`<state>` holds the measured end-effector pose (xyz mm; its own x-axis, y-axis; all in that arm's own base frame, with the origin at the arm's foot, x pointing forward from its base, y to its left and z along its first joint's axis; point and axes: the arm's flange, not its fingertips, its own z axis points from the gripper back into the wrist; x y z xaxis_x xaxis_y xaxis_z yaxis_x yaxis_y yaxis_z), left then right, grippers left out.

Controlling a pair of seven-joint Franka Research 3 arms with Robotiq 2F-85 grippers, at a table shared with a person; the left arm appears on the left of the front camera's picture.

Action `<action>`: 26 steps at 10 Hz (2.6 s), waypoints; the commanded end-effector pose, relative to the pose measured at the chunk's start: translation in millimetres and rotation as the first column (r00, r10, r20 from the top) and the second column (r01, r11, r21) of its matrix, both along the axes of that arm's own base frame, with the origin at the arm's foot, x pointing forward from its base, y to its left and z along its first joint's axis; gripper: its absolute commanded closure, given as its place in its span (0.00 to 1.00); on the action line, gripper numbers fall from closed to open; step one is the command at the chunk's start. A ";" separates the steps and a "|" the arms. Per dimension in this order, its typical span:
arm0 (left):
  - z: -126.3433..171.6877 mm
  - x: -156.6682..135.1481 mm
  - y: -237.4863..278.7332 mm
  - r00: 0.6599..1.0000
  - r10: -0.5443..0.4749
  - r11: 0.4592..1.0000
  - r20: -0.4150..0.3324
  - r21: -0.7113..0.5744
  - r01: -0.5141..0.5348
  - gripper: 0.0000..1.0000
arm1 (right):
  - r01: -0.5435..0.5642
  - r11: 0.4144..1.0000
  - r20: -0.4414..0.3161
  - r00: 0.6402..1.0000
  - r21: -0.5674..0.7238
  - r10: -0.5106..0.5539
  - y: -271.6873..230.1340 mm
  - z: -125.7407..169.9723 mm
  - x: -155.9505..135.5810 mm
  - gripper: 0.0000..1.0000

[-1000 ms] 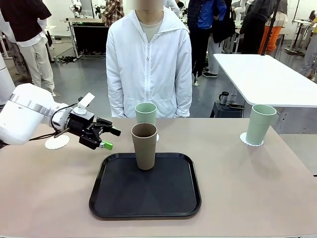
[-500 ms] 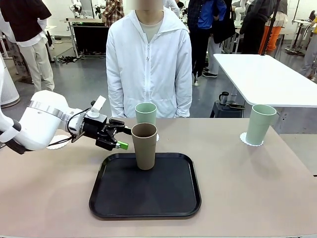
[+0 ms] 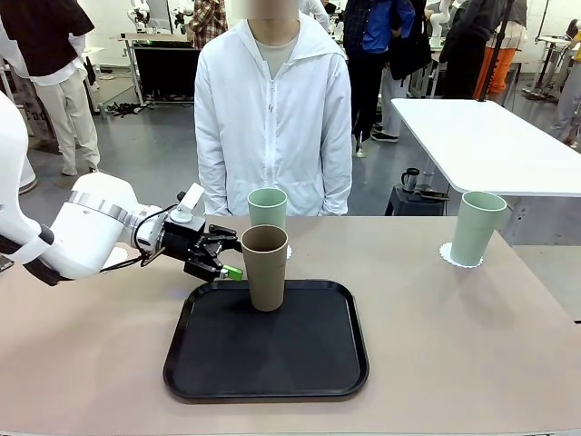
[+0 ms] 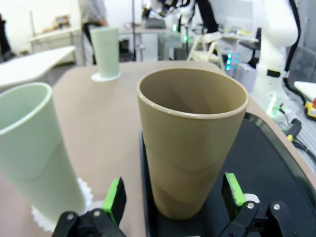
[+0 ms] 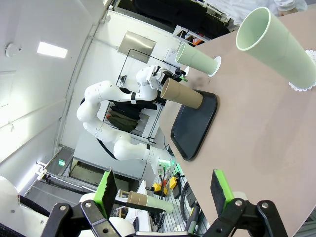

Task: Place coasters on the table and set cups on them.
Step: Take one Reusable plastic cup from the Flat Tray and place it on a coaster set by the human.

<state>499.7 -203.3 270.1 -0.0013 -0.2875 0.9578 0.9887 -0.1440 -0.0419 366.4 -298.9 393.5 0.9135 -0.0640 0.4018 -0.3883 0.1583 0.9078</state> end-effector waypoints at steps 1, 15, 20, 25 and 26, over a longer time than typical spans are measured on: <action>-6.4 4.4 -13.5 0.999 -0.017 1.000 0.031 0.004 0.017 0.00 | 0.000 1.000 -0.004 1.000 -0.001 0.000 1.1 -0.3 -0.4 0.00; -27.2 -4.7 -62.9 0.993 -0.120 0.992 0.020 0.030 0.119 0.00 | 0.000 1.000 -0.004 1.000 -0.001 0.000 1.1 -0.3 -0.4 0.00; -27.6 -10.2 -62.5 0.987 -0.157 0.987 0.034 0.023 0.157 1.00 | 0.000 1.000 -0.004 1.000 -0.001 0.000 1.1 -0.3 -0.4 0.00; 13.6 -40.5 -36.3 0.988 -0.154 0.988 0.030 0.028 0.153 0.31 | 0.000 1.000 -0.004 1.000 -0.001 0.000 1.1 -0.3 -0.4 0.00; 39.4 -53.0 -23.4 0.990 -0.135 0.990 0.044 0.047 0.133 0.31 | 0.000 1.000 -0.004 1.000 -0.001 0.000 1.1 -0.3 -0.4 0.00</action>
<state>468.3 -245.7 275.7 -0.0730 -0.3193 0.9448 0.9598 -0.2799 -0.0204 366.4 -298.9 393.5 0.9135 -0.0640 0.4017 -0.3882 0.1582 0.9079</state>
